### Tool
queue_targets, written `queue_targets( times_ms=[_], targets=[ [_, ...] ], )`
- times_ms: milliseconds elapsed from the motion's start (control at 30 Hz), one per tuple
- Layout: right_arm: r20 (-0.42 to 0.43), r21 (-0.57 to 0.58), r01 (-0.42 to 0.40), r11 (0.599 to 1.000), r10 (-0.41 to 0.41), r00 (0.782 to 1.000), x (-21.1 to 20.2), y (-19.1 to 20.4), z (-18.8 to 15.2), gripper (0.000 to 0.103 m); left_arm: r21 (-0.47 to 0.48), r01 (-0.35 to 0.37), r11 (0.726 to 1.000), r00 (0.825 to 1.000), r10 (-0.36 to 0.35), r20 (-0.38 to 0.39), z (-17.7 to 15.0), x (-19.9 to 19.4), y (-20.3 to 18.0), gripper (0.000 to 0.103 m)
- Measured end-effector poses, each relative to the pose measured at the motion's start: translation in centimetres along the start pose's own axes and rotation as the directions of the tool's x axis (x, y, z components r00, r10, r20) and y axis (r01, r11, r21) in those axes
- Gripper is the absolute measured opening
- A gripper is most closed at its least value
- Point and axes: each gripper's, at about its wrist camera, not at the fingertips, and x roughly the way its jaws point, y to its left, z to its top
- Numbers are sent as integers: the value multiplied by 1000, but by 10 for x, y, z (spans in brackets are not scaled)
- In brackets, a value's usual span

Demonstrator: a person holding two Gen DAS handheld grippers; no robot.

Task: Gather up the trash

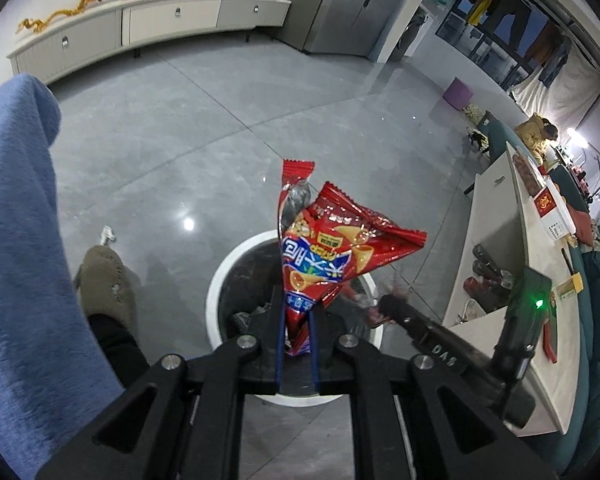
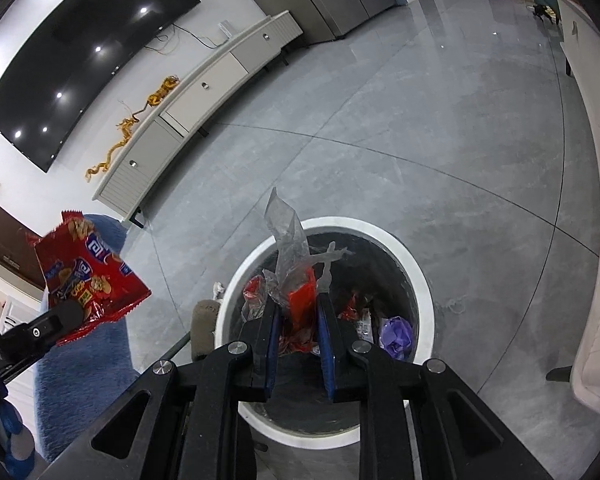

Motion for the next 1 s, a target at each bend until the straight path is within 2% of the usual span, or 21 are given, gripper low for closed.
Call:
queue_targets(
  times_ms=[33,100,133,167,200,233,367,533,767,1000],
  targets=[
    [-6,3,6,1000,-6,1000,2,-2,0,21,-6,5,1000,1000,-5,-8,1,4,0,10],
    [-15,8,27,1000,-27,1000,6,-3,-1,32,-17,9,1000,1000,-9,-23,1,11,-1,11],
    [-18,10,32,999,-32,999,6,-4,-2,34,-25,16,1000,999,-17,-32,0,14,0,16],
    [-21,12,37,999,-37,999,7,-6,-3,36,-33,22,999,999,-23,-36,-1,16,1,32],
    [-24,13,40,999,-40,999,8,-7,-4,38,-41,21,999,999,-22,-33,-2,17,1,53],
    [-27,14,43,999,-43,999,9,-11,-4,38,-46,19,999,999,-20,-26,-3,16,1,59],
    [-29,27,53,998,-53,998,9,-15,-6,40,-45,21,999,999,-22,-23,-4,17,0,60],
    [-19,24,62,998,-62,998,0,-13,-7,42,-21,-12,1000,1000,12,-10,-6,11,-5,60],
    [6,6,69,998,-69,998,-13,-4,-7,49,-11,-64,998,997,65,47,-13,-15,-1,60],
    [78,-97,137,986,-130,989,-38,33,-9,60,-36,-161,986,971,165,170,-22,-62,9,60]
  ],
)
